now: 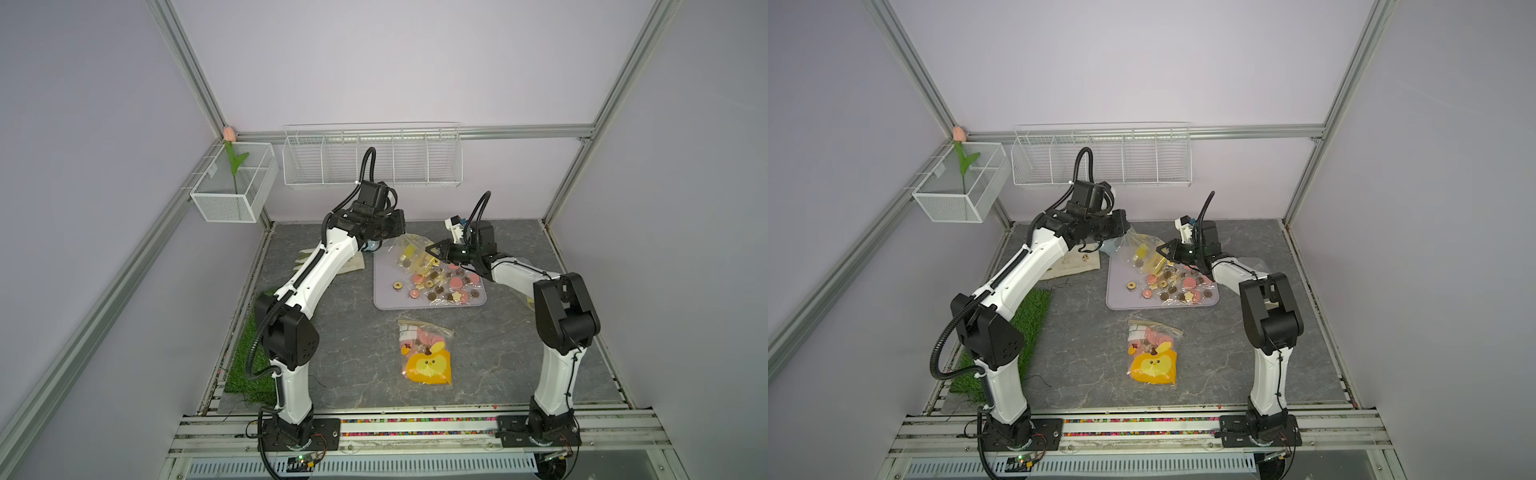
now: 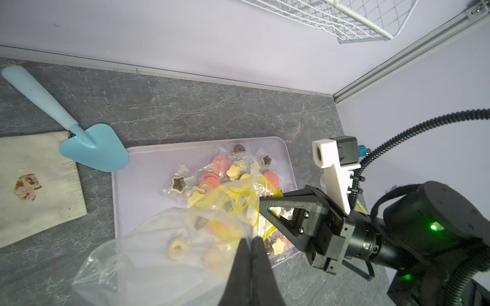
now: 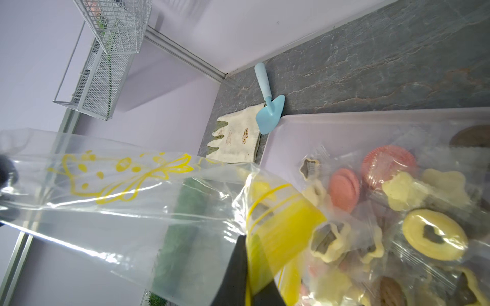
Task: Pour cookies out of the ziploc bag
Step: 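Pour the cookies out of the ziploc bag onto the tray.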
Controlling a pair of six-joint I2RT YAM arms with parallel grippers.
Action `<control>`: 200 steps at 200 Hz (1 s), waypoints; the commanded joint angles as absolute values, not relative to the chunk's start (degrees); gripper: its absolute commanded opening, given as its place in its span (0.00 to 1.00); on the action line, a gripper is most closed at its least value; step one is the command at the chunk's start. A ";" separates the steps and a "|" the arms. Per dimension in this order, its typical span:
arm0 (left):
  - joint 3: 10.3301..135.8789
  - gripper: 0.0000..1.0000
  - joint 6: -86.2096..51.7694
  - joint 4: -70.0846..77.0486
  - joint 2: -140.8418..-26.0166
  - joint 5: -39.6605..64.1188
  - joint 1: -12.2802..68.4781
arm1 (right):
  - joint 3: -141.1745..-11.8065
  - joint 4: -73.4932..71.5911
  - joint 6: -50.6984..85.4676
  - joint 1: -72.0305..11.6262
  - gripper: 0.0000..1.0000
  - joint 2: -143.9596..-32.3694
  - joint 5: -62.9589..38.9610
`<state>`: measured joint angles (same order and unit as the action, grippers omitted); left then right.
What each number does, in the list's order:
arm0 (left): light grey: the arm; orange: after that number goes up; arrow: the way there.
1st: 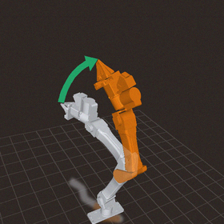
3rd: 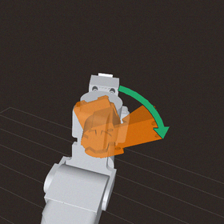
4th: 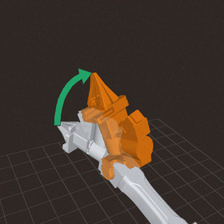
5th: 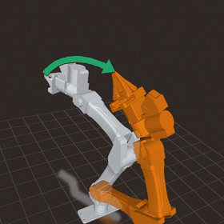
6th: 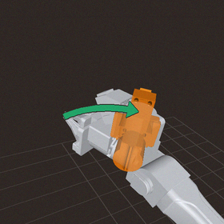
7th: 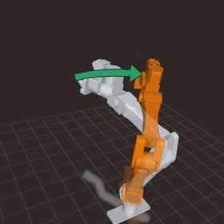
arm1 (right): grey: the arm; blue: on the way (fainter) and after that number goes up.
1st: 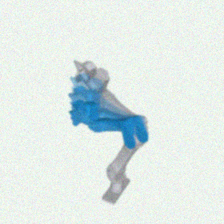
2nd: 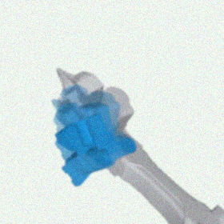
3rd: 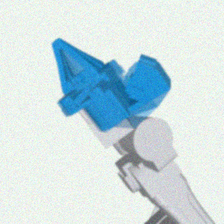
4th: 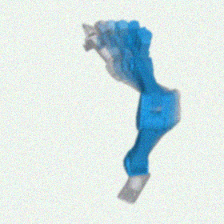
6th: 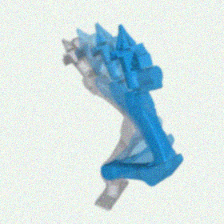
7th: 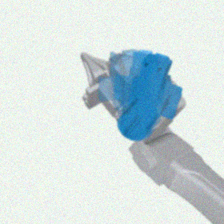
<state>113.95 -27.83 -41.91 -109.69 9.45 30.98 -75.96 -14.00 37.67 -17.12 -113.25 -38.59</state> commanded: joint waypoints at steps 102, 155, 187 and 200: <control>122.65 0.00 -28.83 -43.40 -112.67 11.60 35.33 | -69.79 -16.48 37.96 -14.94 0.07 -110.94 -40.96; 130.37 0.00 -29.22 -45.54 -118.58 11.75 38.38 | -69.24 -17.59 39.28 -15.05 0.07 -112.68 -39.31; 131.40 0.00 -29.74 -45.39 -119.31 12.18 38.67 | -67.92 -17.70 39.49 -14.72 0.07 -112.11 -37.49; 131.47 0.00 -29.88 -44.97 -119.44 12.16 38.91 | -68.51 -18.13 39.86 -15.32 0.07 -113.10 -38.09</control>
<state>128.90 -29.28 -45.12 -119.42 11.68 38.63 -69.19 -17.47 39.03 -15.09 -111.26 -39.18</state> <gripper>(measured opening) 0.046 0.073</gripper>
